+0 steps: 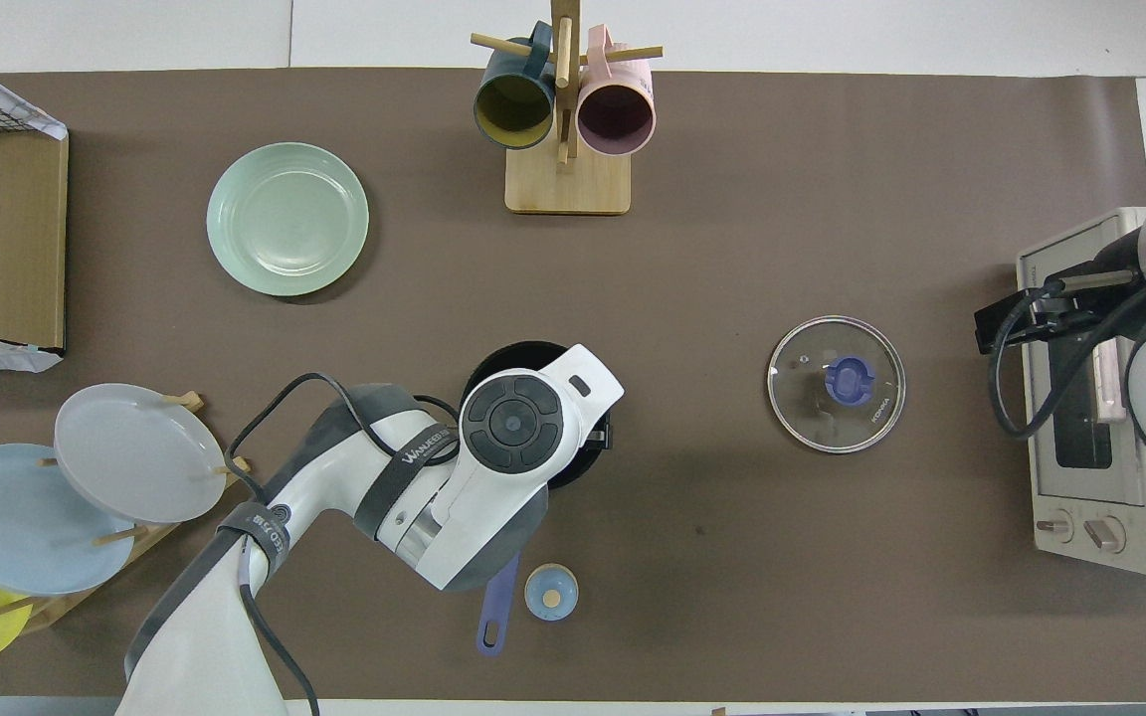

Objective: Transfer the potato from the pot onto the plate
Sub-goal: 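Grasp the yellow potato inside the saucepan with the left gripper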

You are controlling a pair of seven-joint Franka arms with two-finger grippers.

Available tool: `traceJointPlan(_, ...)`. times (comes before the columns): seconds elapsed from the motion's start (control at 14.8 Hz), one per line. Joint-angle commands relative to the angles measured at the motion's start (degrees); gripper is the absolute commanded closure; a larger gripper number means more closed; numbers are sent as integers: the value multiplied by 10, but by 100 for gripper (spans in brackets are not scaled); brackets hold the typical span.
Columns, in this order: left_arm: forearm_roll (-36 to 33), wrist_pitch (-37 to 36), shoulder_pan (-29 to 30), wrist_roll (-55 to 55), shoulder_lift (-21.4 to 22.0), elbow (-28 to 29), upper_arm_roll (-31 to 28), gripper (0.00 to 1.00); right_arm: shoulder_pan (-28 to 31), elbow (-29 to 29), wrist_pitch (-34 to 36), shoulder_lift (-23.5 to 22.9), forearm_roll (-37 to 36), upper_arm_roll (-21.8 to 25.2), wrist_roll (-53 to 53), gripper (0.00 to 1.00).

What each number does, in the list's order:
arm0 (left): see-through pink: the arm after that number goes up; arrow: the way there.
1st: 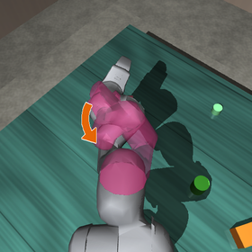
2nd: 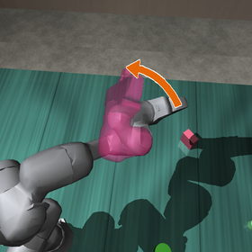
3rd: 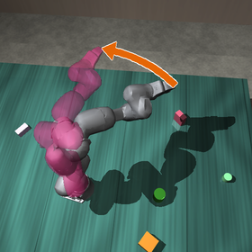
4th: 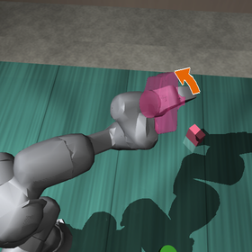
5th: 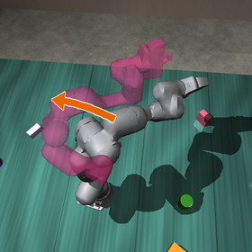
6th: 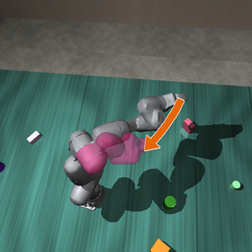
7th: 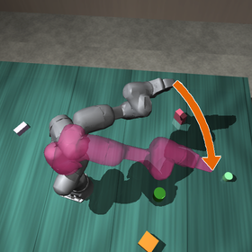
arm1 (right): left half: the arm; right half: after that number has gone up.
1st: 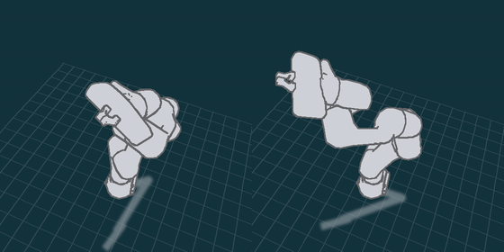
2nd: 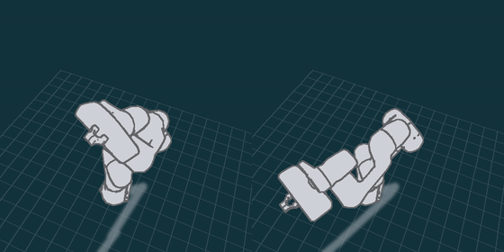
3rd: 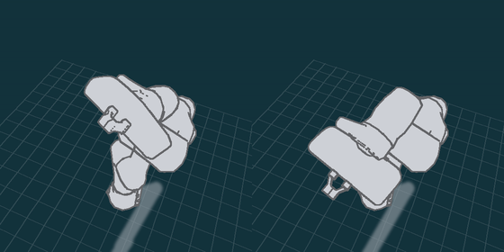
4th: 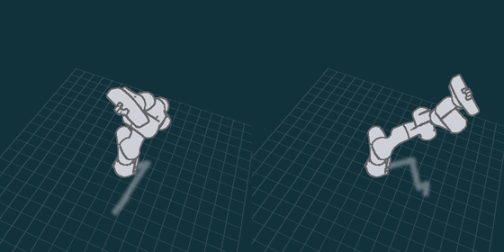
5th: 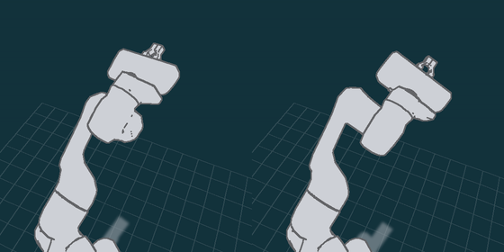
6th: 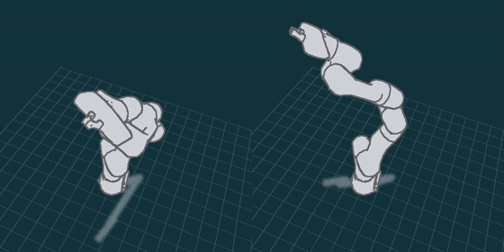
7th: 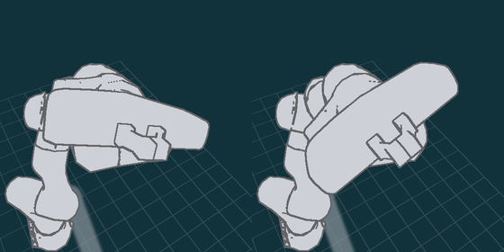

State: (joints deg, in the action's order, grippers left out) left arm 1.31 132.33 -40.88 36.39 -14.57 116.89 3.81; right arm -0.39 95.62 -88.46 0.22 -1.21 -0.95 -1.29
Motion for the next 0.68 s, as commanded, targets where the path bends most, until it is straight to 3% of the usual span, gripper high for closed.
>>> traceJointPlan(0.0, 4, 23, -11, 5, -1, 16, -9, 0, 3, 6, 1, 6, 4, 3, 8, 0)
traceJointPlan(0.07, 4, 22, -11, 4, -1, 16, -9, 20, 3, 4, -7, 3, 2, 4, 8, 0)
traceJointPlan(0.14, 4, 22, -10, 2, -1, 15, -9, 51, 4, 2, -16, 2, 0, 5, 8, 0)
traceJointPlan(0.34, 4, 13, -3, -3, 0, 13, -9, 100, 8, 2, -22, 0, -2, 15, 8, 0)
traceJointPlan(0.61, 4, -29, 12, -6, 20, 2, -9, 100, 9, -1, -33, -2, -10, 16, 10, 0)
